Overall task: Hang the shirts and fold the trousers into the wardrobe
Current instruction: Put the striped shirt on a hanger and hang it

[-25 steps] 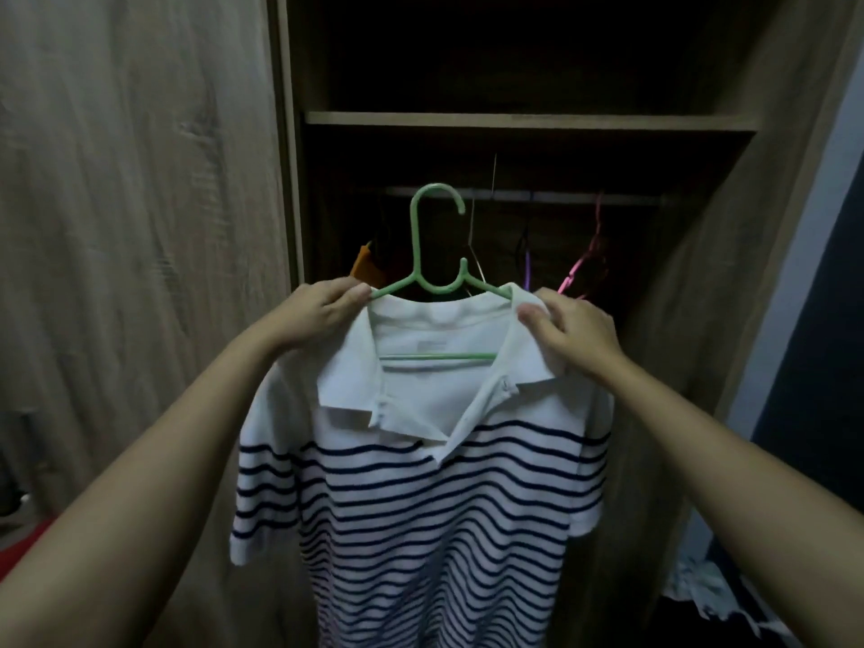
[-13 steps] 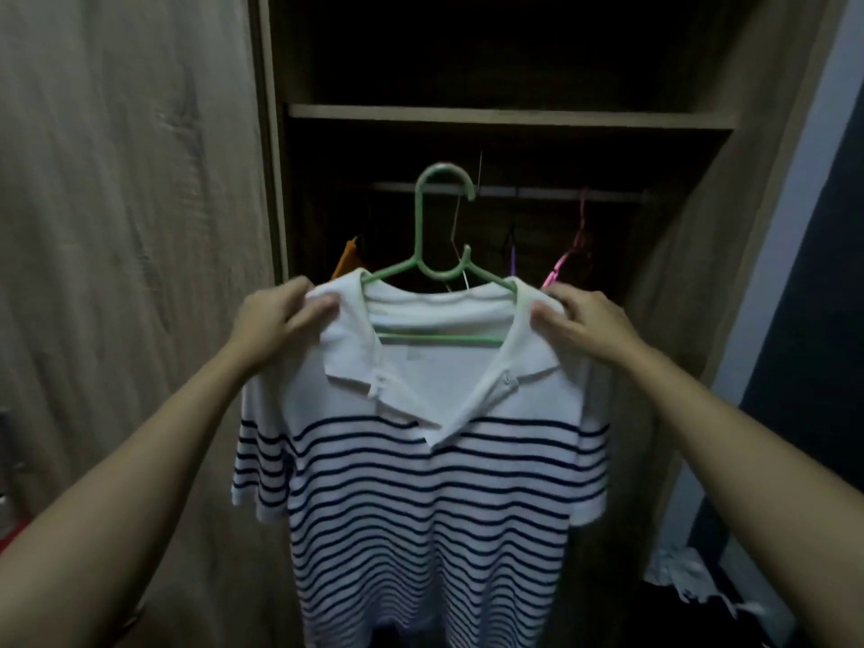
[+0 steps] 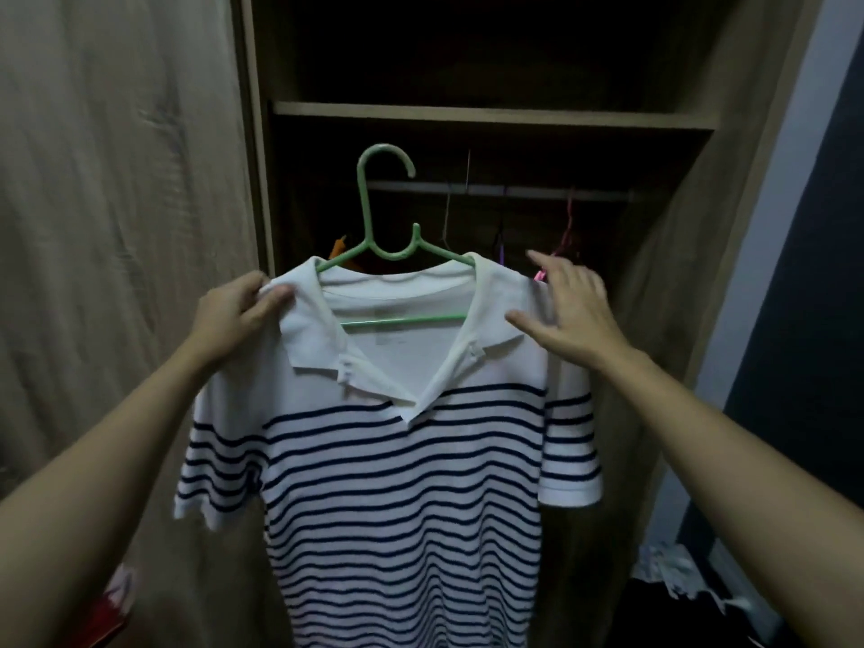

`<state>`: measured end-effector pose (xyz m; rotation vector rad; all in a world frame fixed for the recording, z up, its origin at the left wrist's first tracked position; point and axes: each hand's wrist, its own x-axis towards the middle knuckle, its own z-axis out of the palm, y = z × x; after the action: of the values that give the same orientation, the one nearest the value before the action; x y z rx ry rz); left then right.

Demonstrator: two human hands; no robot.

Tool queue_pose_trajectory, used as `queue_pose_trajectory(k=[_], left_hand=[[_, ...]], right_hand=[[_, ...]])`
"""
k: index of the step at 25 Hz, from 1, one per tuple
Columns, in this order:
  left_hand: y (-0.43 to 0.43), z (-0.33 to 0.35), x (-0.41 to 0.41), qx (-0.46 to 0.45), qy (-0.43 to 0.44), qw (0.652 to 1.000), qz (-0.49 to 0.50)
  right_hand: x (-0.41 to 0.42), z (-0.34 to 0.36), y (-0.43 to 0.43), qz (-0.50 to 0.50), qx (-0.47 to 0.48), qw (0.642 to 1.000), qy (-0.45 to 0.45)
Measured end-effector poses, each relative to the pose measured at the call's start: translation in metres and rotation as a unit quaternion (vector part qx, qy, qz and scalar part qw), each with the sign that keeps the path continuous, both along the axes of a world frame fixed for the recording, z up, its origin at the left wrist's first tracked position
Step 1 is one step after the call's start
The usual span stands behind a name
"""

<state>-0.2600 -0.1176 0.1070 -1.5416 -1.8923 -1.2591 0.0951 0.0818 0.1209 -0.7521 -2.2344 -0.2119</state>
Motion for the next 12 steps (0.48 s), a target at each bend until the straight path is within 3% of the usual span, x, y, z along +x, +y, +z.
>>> queue_pose_trajectory(k=[1,3,5,8,10,12], left_hand=[[0.003,-0.001,0.004,-0.002,-0.001,1.0,-0.006],[0.011,-0.004,0.016,-0.021,-0.001,1.0,-0.014],[0.01,-0.002,0.023,-0.043,0.002,0.998,-0.035],[-0.007,0.004,0.022,-0.061,-0.018,0.996,-0.066],[0.006,-0.008,0.007,-0.073,-0.112,0.99,-0.036],[0.012,-0.038,-0.01,-0.107,-0.286,0.94,0.15]], right_hand=[[-0.012,0.009,-0.008,-0.002,0.044,0.998,-0.033],[-0.032,0.022,-0.019,0.001,0.04,0.997,-0.068],[-0.044,0.028,-0.021,0.025,-0.02,0.998,-0.052],[-0.046,0.032,-0.021,0.027,-0.017,0.999,-0.025],[-0.045,0.036,-0.021,0.024,-0.007,0.999,-0.02],[-0.041,0.039,-0.02,0.016,0.001,1.0,-0.017]])
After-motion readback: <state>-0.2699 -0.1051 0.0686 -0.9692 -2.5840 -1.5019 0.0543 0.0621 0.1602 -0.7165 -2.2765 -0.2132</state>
